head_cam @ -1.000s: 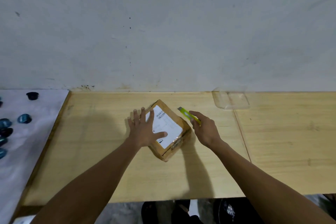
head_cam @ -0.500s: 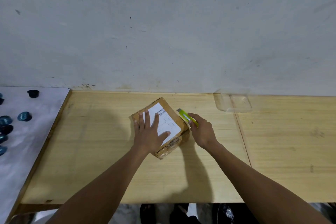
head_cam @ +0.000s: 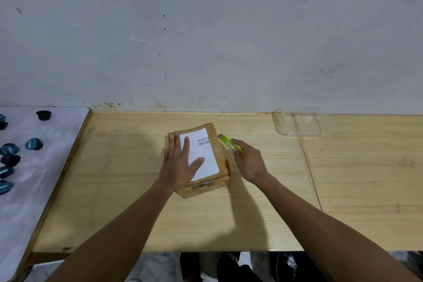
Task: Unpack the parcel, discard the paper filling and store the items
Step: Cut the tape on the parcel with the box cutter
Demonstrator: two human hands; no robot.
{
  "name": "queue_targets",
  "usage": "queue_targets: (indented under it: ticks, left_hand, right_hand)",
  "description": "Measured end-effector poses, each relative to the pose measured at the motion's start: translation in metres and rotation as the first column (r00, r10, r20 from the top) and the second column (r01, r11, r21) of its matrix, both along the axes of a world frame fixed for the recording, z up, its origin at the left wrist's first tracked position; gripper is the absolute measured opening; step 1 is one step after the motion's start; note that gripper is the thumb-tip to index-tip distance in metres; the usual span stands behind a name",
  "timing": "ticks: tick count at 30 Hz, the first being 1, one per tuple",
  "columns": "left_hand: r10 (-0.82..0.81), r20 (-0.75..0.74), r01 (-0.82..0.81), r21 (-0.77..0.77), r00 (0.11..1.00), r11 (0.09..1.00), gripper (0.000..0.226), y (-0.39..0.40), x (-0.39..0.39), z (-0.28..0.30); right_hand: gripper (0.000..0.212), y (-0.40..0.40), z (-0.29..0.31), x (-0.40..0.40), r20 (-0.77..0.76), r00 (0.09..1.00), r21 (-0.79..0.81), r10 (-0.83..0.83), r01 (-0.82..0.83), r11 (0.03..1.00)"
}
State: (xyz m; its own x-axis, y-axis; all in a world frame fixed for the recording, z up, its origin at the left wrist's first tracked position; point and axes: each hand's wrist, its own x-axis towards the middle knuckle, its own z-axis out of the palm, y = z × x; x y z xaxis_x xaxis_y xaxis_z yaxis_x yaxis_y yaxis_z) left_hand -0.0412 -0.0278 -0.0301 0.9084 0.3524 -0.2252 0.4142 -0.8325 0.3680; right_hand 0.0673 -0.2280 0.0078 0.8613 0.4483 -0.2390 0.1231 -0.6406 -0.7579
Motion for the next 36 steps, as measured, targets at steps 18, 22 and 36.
queue_targets:
  ticks: [18,22,36]
  left_hand:
    - [-0.095,-0.091,0.110,0.177,0.991,0.978,0.117,0.002,0.011,0.003]
    - [-0.088,-0.101,0.106,0.181,0.991,0.978,0.111,0.001,0.012,0.005]
    - [-0.104,-0.102,0.119,0.154,0.989,0.981,0.112,0.002,0.011,0.005]
  right_hand:
    - [0.035,-0.020,0.009,-0.015,-0.041,0.998,-0.085,0.055,-0.058,0.995]
    - [0.036,-0.027,0.011,-0.020,-0.041,0.998,-0.099,0.054,-0.057,0.993]
    - [0.033,-0.042,0.039,-0.012,-0.100,0.990,-0.186,0.098,-0.115,0.976]
